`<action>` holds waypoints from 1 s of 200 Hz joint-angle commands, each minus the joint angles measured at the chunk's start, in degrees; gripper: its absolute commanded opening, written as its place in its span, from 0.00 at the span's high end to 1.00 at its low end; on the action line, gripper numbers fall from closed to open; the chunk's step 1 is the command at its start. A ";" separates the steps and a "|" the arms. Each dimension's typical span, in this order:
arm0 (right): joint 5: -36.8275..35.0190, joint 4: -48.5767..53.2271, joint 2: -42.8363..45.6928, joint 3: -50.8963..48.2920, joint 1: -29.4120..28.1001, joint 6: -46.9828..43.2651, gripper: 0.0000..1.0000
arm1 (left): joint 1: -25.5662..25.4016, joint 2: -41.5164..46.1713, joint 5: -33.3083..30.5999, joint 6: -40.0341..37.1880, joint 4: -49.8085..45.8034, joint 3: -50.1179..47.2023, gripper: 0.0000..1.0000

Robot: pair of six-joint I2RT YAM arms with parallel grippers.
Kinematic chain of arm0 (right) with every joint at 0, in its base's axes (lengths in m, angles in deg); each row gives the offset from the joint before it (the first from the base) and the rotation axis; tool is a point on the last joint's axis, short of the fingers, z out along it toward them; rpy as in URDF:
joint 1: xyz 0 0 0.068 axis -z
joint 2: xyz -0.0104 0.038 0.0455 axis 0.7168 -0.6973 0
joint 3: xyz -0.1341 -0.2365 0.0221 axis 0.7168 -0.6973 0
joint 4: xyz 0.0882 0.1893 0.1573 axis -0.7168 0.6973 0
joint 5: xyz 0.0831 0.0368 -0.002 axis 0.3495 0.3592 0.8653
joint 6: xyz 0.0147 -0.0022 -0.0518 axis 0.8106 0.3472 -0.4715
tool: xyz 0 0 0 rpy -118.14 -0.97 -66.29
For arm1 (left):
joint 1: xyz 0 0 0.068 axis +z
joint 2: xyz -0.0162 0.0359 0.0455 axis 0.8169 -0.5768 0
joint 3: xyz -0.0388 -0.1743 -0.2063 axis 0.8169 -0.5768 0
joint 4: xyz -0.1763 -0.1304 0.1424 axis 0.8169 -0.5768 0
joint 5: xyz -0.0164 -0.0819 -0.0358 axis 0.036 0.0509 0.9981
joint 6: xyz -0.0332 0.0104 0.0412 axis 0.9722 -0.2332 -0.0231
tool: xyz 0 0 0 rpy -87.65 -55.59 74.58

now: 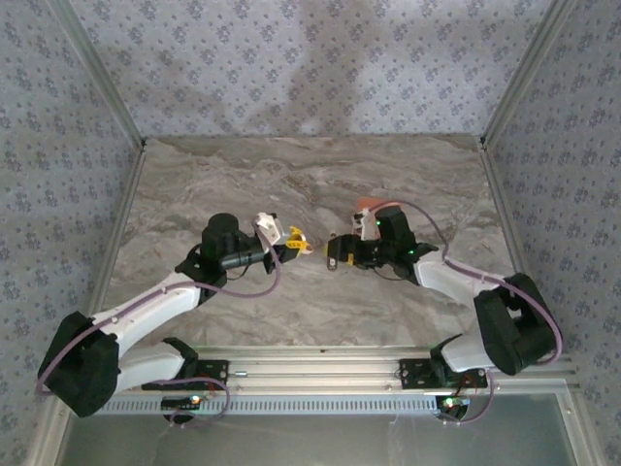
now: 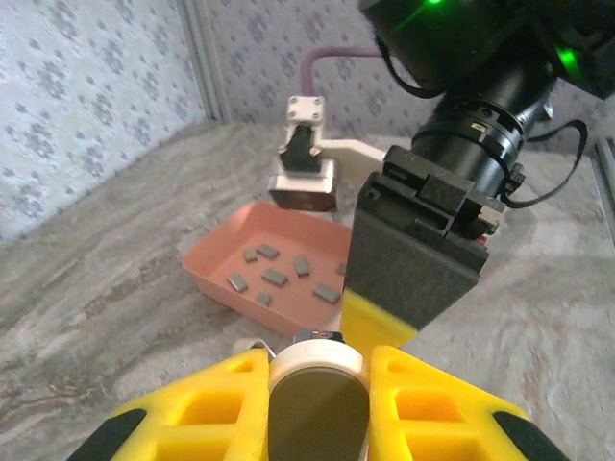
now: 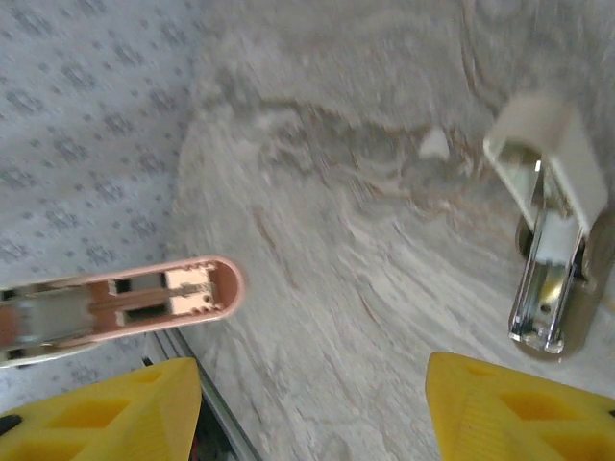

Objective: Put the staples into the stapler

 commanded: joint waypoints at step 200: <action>-4.29 -34.08 -1.97 -7.94 2.22 44.08 0.32 | -6.66 -6.41 -12.28 8.95 28.28 -0.82 0.87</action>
